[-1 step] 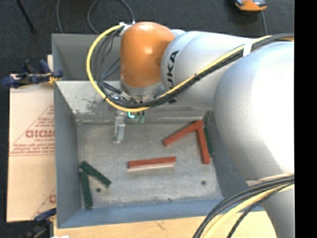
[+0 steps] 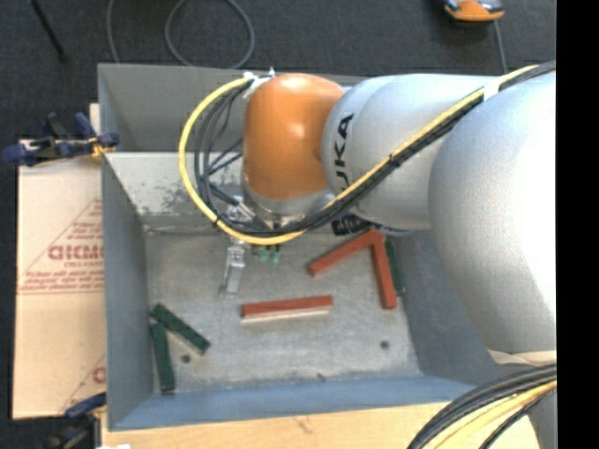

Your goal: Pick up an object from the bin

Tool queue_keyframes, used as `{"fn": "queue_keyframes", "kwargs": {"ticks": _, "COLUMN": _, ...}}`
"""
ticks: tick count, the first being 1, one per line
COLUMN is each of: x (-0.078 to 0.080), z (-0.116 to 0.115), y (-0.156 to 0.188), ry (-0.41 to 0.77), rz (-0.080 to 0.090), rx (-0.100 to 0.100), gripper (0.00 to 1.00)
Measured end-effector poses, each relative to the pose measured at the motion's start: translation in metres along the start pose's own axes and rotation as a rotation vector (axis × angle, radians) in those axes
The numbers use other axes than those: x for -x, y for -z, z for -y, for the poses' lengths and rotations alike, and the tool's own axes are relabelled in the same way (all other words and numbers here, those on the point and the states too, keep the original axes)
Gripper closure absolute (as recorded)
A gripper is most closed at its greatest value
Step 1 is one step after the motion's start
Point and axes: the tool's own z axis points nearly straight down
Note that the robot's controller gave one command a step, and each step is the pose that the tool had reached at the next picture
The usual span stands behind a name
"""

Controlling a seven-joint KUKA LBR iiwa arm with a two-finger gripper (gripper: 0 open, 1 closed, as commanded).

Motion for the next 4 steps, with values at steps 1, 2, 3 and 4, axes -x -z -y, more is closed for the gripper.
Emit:
{"fn": "queue_keyframes", "kwargs": {"ticks": 1, "x": 0.002, "z": 0.125, "y": -0.096, "ry": -0.12, "rz": -0.003, "rx": -0.004, "gripper": 0.0}}
{"fn": "queue_keyframes", "kwargs": {"ticks": 2, "x": 0.005, "z": 0.12, "y": -0.09, "ry": -0.117, "rz": 0.007, "rx": 0.001, "gripper": 1.0}}
{"fn": "queue_keyframes", "kwargs": {"ticks": 3, "x": -0.027, "z": 0.146, "y": -0.091, "ry": 0.476, "rz": 0.009, "rx": -0.001, "gripper": 1.0}}
{"fn": "queue_keyframes", "kwargs": {"ticks": 4, "x": -0.015, "z": 0.176, "y": 0.046, "ry": 0.491, "rz": 0.01, "rx": -0.004, "gripper": 1.0}}
